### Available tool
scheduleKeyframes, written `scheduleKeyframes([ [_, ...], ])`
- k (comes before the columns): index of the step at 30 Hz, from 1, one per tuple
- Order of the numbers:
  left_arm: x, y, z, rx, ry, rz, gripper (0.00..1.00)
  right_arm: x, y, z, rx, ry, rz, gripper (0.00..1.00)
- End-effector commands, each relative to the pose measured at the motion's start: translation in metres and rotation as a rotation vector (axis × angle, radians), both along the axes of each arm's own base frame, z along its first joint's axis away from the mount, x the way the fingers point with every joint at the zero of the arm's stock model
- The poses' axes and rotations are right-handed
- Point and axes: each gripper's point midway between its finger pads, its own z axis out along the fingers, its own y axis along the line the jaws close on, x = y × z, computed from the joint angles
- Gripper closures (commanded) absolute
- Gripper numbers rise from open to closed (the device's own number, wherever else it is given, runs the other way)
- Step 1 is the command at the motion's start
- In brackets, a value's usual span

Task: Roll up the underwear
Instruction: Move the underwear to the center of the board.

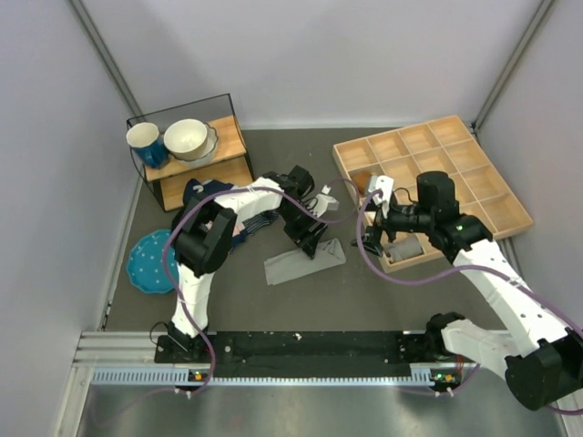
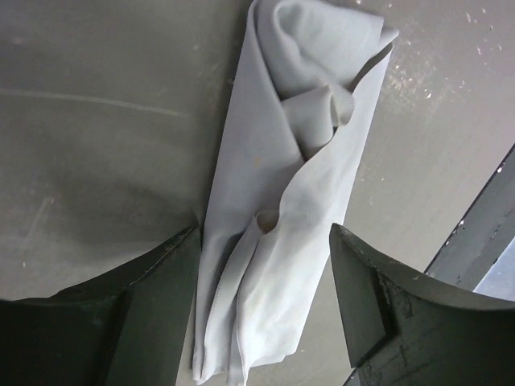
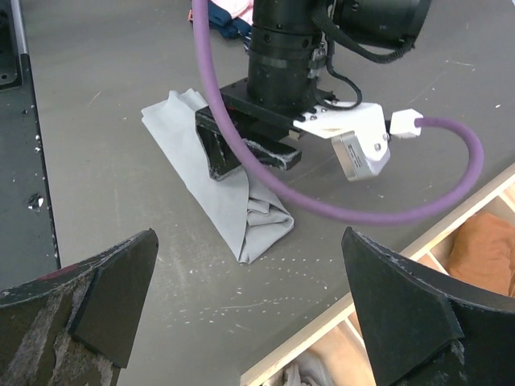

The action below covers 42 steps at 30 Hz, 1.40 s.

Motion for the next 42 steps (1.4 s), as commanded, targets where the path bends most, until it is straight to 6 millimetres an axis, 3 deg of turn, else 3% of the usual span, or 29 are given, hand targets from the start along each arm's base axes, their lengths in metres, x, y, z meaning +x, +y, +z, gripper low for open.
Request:
scheduleKeyframes([
  [1,0.001,-0.009,-0.003,0.011,-0.011,-0.059,0.3,0.002,0.003,0.007,0.027,-0.029,0.026,0.01],
  [6,-0.003,-0.011,-0.01,0.031,0.003,-0.074,0.36,0.001,0.003,0.006,0.03,-0.026,0.033,0.01],
  [9,-0.008,-0.012,-0.012,0.038,0.018,-0.083,0.46,0.0,0.003,0.006,0.03,-0.025,0.034,0.01],
  [13,-0.013,-0.013,-0.014,0.038,0.049,-0.081,0.71,0.0,0.004,0.004,0.028,-0.022,0.038,0.01],
  [14,-0.015,-0.016,-0.013,0.03,0.063,-0.077,0.88,0.0,0.004,0.005,0.028,-0.024,0.039,0.01],
  [16,-0.016,-0.017,-0.01,0.034,0.087,-0.073,1.0,0.0,0.003,0.003,0.025,-0.022,0.038,0.01],
  [22,-0.001,-0.02,0.004,-0.006,0.089,0.085,1.0,0.0,0.004,0.001,0.023,-0.017,0.04,0.01],
  [28,0.058,-0.003,0.023,-0.075,0.099,0.487,1.0,0.0,0.003,0.001,0.021,-0.018,0.042,0.01],
  [34,0.094,-0.003,0.035,-0.156,0.114,0.762,1.0,0.0,0.003,0.0,0.019,-0.019,0.043,0.01],
  [42,0.101,-0.003,0.032,-0.248,0.214,1.075,1.0,0.0,0.003,-0.004,0.015,-0.011,0.048,0.01],
])
